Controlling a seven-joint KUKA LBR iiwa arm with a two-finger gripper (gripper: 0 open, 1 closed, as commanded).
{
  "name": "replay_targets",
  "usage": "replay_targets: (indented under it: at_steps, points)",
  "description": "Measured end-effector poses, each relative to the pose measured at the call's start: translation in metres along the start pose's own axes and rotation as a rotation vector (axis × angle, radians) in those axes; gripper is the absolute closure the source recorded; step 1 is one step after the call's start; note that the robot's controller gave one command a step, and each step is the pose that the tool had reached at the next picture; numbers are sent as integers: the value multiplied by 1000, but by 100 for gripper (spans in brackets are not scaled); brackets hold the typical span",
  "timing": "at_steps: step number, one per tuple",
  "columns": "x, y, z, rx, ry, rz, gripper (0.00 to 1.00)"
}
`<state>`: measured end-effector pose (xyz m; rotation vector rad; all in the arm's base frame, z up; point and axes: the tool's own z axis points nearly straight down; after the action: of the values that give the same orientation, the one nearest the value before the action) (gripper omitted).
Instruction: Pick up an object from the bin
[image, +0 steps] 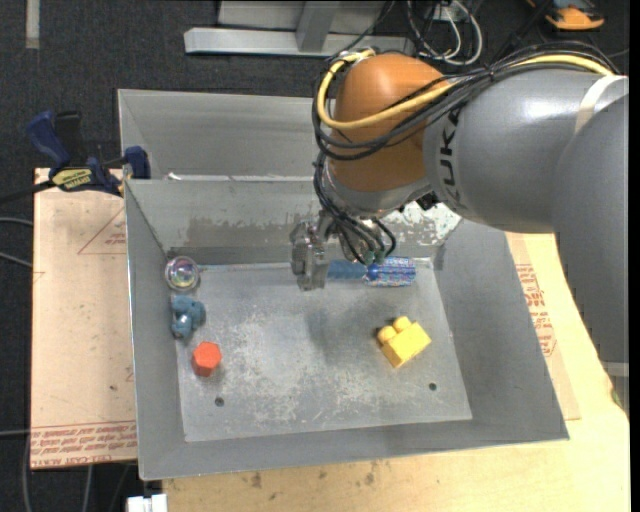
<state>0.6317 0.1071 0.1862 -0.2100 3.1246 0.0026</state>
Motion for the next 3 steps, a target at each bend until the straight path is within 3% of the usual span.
replay_targets:
  at_steps: [1, 2, 3]
  points:
    - [-8, 21, 40, 0, 11, 164, 100]
    - [-4, -60, 32, 4, 7, 504, 100]
    - [-4, -58, 32, 3, 7, 499, 0]
